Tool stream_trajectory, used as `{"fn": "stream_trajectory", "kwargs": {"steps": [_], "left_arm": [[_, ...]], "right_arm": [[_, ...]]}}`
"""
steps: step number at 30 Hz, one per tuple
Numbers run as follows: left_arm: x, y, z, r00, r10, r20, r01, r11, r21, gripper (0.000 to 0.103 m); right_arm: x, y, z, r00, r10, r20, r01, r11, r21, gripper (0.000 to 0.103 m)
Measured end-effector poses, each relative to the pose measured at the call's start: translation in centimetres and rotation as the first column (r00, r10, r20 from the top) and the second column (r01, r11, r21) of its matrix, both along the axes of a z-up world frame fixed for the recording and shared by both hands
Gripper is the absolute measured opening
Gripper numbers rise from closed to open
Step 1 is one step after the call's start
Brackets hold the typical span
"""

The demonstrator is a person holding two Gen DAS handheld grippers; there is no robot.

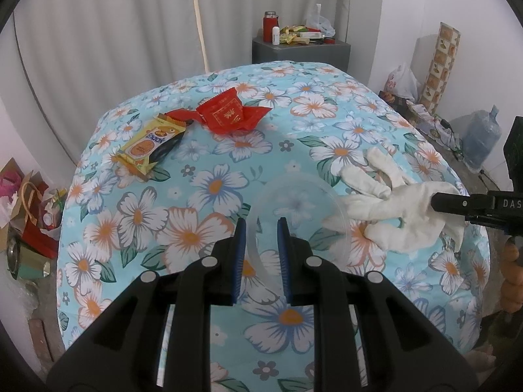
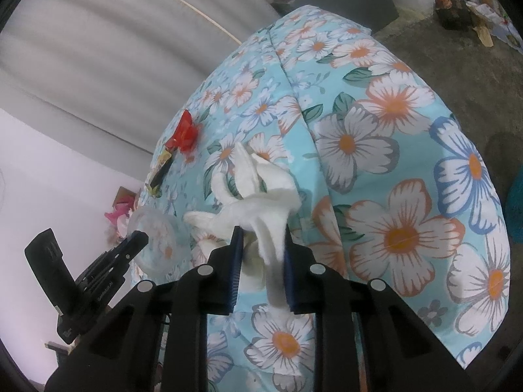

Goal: Collect trash
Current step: 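Grasp the clear plastic cup with the left tool while the right tool holds the glove, then carry the glove and clear cup over the blue basket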

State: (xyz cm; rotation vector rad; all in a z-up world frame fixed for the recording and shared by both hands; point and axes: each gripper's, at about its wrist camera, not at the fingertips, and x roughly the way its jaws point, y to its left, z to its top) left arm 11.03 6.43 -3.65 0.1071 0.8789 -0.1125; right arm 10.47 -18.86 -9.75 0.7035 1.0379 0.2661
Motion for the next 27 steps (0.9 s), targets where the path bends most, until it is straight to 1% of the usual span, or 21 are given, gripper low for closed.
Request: {"fn": "stream_trajectory", "kwargs": {"steps": [9,11,12,14,18,23,27], "left_arm": [[-0.1,-0.1,0.0,1.0,-0.001,0.005,0.001,1.0,0.006,0.017],[-0.1,-0.1,0.1,1.0,0.002,0.008,-0.002,1.0,0.006,0.011],[-0.1,0.1,0.2,1.0,0.002,0.01,-0.002,1.0,0.003,0.011],[-0.1,0.4,0.4,1.0,0.001,0.015,-0.001,1.0,-0.01,0.006],[-0.3,1.0,0.9,0.999,-0.011,0.039,0.012,1.0,-0.021,0.004],[-0.7,1.5,1.7,0.997,-0.024,0.071,0.027,0.999,-0.045,0.004],[-0.7,1.9,3.0,0.994,-0.037,0.104,0.045,0.996,-0.077,0.004]], "right_arm": [[-0.1,0.4,0.4,1.0,0.006,0.01,-0.005,1.0,-0.015,0.019],[-0.1,0.5,0.7,1.0,0.008,0.014,-0.008,1.0,-0.018,0.018],[-0.2,0.5,0.9,1.0,0.01,0.019,-0.009,1.0,-0.021,0.017],[-0.2,0.7,1.3,0.999,0.013,0.029,-0.012,0.999,-0.031,0.015],[-0.4,1.2,2.2,0.999,0.017,0.046,-0.015,0.999,-0.043,0.012],[-1.1,1.9,4.1,0.995,0.014,0.102,-0.007,0.997,-0.072,0.01],[-1.7,1.8,5.5,0.988,0.006,0.152,0.005,0.997,-0.071,0.009]]}}
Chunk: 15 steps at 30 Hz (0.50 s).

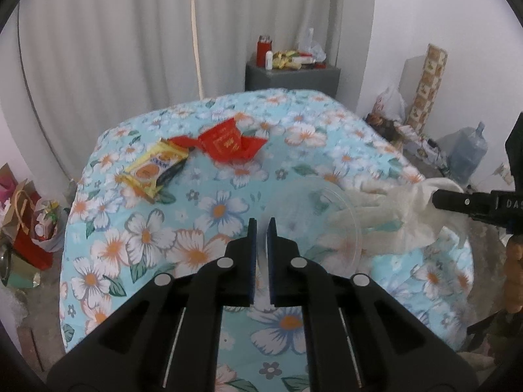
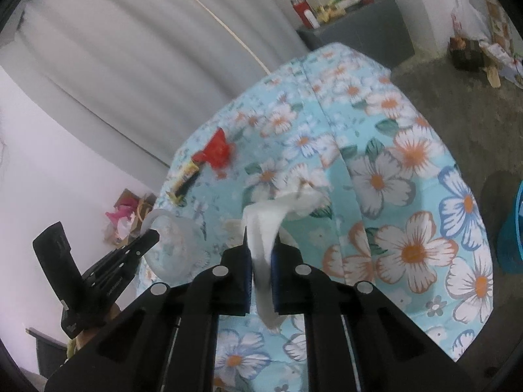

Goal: Collect trash
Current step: 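Carry the glove and clear cup over the blue basket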

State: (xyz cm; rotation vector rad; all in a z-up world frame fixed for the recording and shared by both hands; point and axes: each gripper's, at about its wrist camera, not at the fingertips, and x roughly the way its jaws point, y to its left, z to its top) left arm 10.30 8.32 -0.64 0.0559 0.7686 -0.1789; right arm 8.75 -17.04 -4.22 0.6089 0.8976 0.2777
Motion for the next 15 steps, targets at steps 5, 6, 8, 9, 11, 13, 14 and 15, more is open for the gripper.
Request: {"fn": "stream_trajectory", "kwargs": {"steps": [5,6,8,9,11,13,14,15], "left_arm": [[0.0,-1.3,2.7,0.998,-0.041,0.055,0.043,0.999,-0.033,0.004],[0.2,-1.8,3.4,0.996,-0.061,0.066,0.064,0.997,-0.044,0.004],[0.2,-3.1,4.4,0.992,-0.093,0.084,0.098,0.994,-0.049,0.004],[0.1,-3.8,4.8,0.99,-0.109,0.093,0.113,0.992,-0.047,0.004],[0.2,-5.6,5.7,0.981,-0.154,0.115,0.159,0.986,-0.038,0.004],[0.2,-7.5,6.5,0.97,-0.2,0.135,0.205,0.978,-0.025,0.004],[0.2,-8.4,6.9,0.964,-0.222,0.143,0.227,0.974,-0.018,0.004],[0.2,-9.2,7.1,0.958,-0.243,0.149,0.248,0.969,-0.012,0.004]], "right_arm": [[-1.0,-0.8,2.0,0.997,-0.026,0.068,0.025,1.0,0.008,0.009],[-1.4,-1.3,2.6,0.996,-0.036,0.087,0.035,0.999,0.012,0.009],[-2.0,-2.2,3.5,0.992,-0.059,0.116,0.057,0.998,0.019,0.009],[-2.4,-2.9,4.0,0.988,-0.075,0.134,0.073,0.997,0.026,0.009],[-3.2,-4.2,4.9,0.98,-0.111,0.163,0.107,0.994,0.036,0.009],[-4.1,-5.5,5.6,0.972,-0.146,0.184,0.14,0.989,0.042,0.009],[-4.6,-6.3,5.9,0.967,-0.167,0.194,0.161,0.986,0.045,0.009],[-4.9,-6.9,6.1,0.962,-0.183,0.2,0.177,0.983,0.046,0.009]]}}
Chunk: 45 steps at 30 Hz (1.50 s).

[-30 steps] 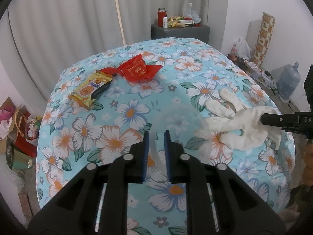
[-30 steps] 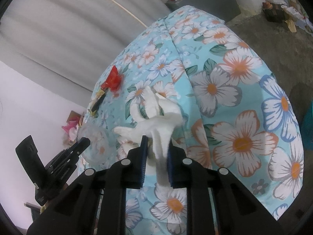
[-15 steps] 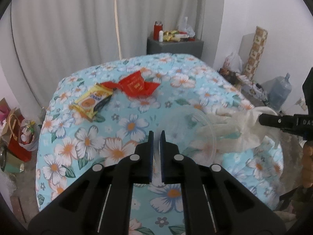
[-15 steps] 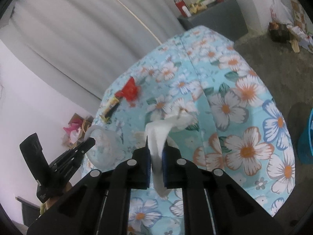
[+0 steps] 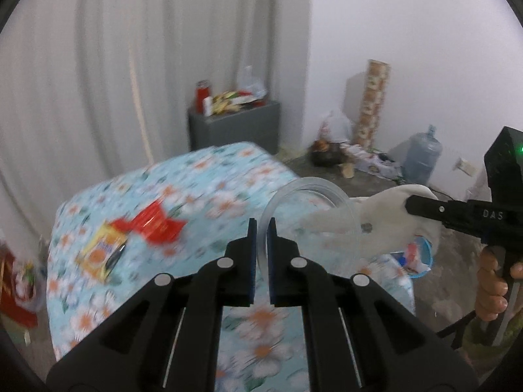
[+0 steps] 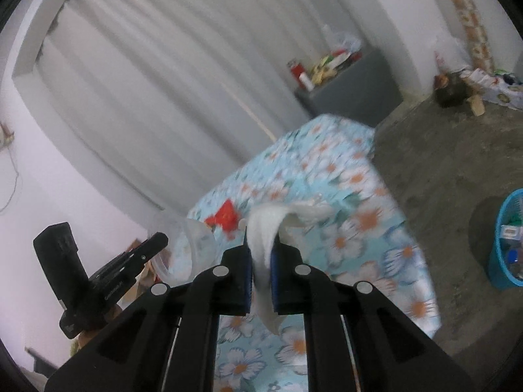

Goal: Collect trash
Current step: 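Carry the glove and clear cup over the blue basket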

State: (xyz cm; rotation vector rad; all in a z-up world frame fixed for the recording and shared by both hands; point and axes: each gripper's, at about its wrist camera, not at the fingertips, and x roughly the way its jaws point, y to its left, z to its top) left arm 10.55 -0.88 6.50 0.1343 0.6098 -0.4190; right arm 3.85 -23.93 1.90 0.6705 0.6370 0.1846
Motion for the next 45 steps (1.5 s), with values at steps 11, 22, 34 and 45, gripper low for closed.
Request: {"fn": "stream_trajectory", "kwargs": {"steps": [11,22,34,45], "left_arm": [[2.0,-11.1,1.2,0.971,-0.24,-0.008,0.24,0.971,0.006,0.004],[3.2,-24.7,-2.5,0.879,-0.455,-0.144,0.455,0.89,-0.039,0.004],[6.7,-40.7,-12.4,0.731,-0.571,-0.373,0.605,0.796,-0.033,0.004],[9.7,-53.0,-20.5,0.687,-0.572,-0.448,0.657,0.752,0.047,0.033]], "right_arm": [[-5.9,-8.7,1.7,0.967,-0.247,0.07,0.246,0.969,0.016,0.009],[-11.5,-17.0,1.6,0.845,-0.531,0.066,0.535,0.838,-0.11,0.009],[-12.1,-26.4,-5.8,0.651,-0.747,-0.133,0.694,0.657,-0.293,0.009],[-11.7,-35.0,-13.4,0.547,-0.803,-0.237,0.766,0.594,-0.245,0.012]]}}
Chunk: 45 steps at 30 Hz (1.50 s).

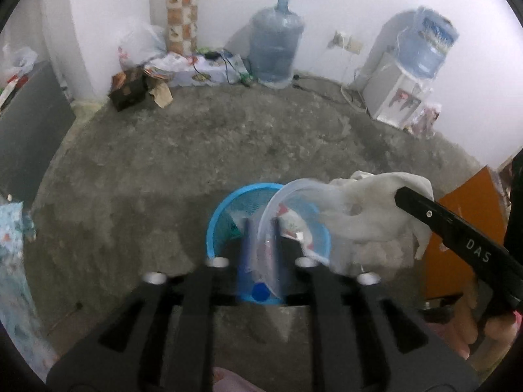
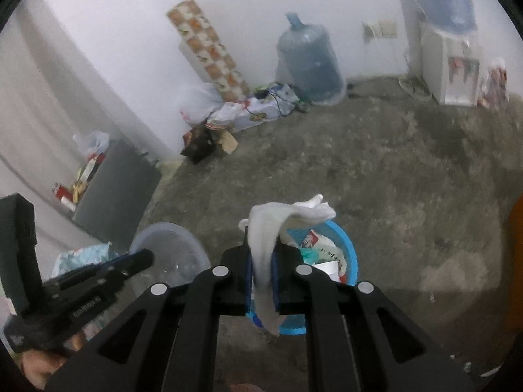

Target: Collect trash

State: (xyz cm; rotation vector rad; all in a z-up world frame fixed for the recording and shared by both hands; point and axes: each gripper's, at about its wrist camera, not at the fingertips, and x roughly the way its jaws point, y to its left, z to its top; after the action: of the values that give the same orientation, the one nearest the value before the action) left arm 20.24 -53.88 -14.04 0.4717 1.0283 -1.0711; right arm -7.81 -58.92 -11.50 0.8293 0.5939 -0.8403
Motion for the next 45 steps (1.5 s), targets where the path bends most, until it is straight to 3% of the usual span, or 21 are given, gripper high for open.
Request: {"fn": "stream_trajectory", "kwargs": {"steps": [1,2,3,4,7,10,15,21,26,32,36,39,41,44,45], "left_arm": [[0.1,-0.6,-0.6,1.0,0.006,0.003,-0.006,1.0,0.005,0.063],[0.3,-1.2,-1.4,1.0,0.016,0.016,-0.016,1.0,0.005,0.072],[0.5,-1.5,-2.3,0.999,0.019,0.03,-0.019,1.0,0.007,0.072],[0.7,-1.6,-2.7,0.999,0.019,0.035,-0.02,1.0,0.021,0.072],[1.3,-0.7,-3.2,0.999,0.046,-0.008,-0.046,0.998,0.034,0.072],[2.1,1.3,-1.8,0.996,0.086,-0.021,-0.087,0.996,-0.023,0.072],[2.8,4.8,2.2,0.99,0.13,-0.048,-0.135,0.985,-0.108,0.073],[2.4,10.3,8.0,0.987,0.159,-0.01,-0.158,0.969,-0.189,0.076],[1.9,16.4,12.2,0.978,0.209,0.004,-0.204,0.957,-0.207,0.08],[1.3,25.5,16.4,0.959,0.28,0.046,-0.262,0.936,-0.236,0.082],[0.8,32.1,18.4,0.933,0.353,0.07,-0.323,0.906,-0.273,0.083],[0.5,37.9,19.1,0.895,0.438,0.081,-0.397,0.868,-0.299,0.083],[0.4,41.2,19.1,0.868,0.49,0.075,-0.446,0.838,-0.315,0.083],[0.5,45.7,18.7,0.816,0.574,0.062,-0.528,0.786,-0.322,0.083],[0.5,47.5,18.4,0.793,0.607,0.057,-0.562,0.764,-0.318,0.083]], "right_arm": [[0.1,-0.8,-1.4,1.0,-0.001,0.011,0.001,1.0,0.013,0.015],[0.2,-1.2,-2.4,1.0,0.0,0.012,-0.001,1.0,0.026,0.02],[0.6,-2.2,-4.8,1.0,-0.005,-0.01,0.006,0.998,0.068,0.037],[0.7,-2.8,-6.5,0.999,-0.013,-0.04,0.017,0.994,0.106,0.043],[0.1,-3.4,-11.1,0.992,-0.056,-0.11,0.079,0.973,0.215,0.043],[-1.4,-2.7,-12.0,0.992,-0.099,-0.077,0.115,0.965,0.235,0.045],[-2.1,-1.8,-11.2,0.991,-0.113,-0.065,0.124,0.969,0.216,0.045],[-1.9,-0.1,-6.8,0.997,-0.079,0.004,0.078,0.989,0.128,0.047],[-0.2,1.9,-3.7,0.999,0.001,0.038,-0.004,0.997,0.076,0.053],[4.8,4.5,-0.8,0.98,0.196,0.033,-0.197,0.98,0.012,0.054],[10.9,5.5,-1.1,0.946,0.323,-0.026,-0.322,0.946,0.042,0.061],[16.4,6.8,-2.8,0.904,0.416,-0.099,-0.41,0.909,0.079,0.067],[20.8,7.5,-5.5,0.858,0.501,-0.113,-0.484,0.862,0.149,0.069],[25.7,8.1,-10.2,0.814,0.558,-0.162,-0.516,0.823,0.239,0.069],[28.1,8.1,-13.1,0.792,0.586,-0.168,-0.525,0.796,0.301,0.069]]}}
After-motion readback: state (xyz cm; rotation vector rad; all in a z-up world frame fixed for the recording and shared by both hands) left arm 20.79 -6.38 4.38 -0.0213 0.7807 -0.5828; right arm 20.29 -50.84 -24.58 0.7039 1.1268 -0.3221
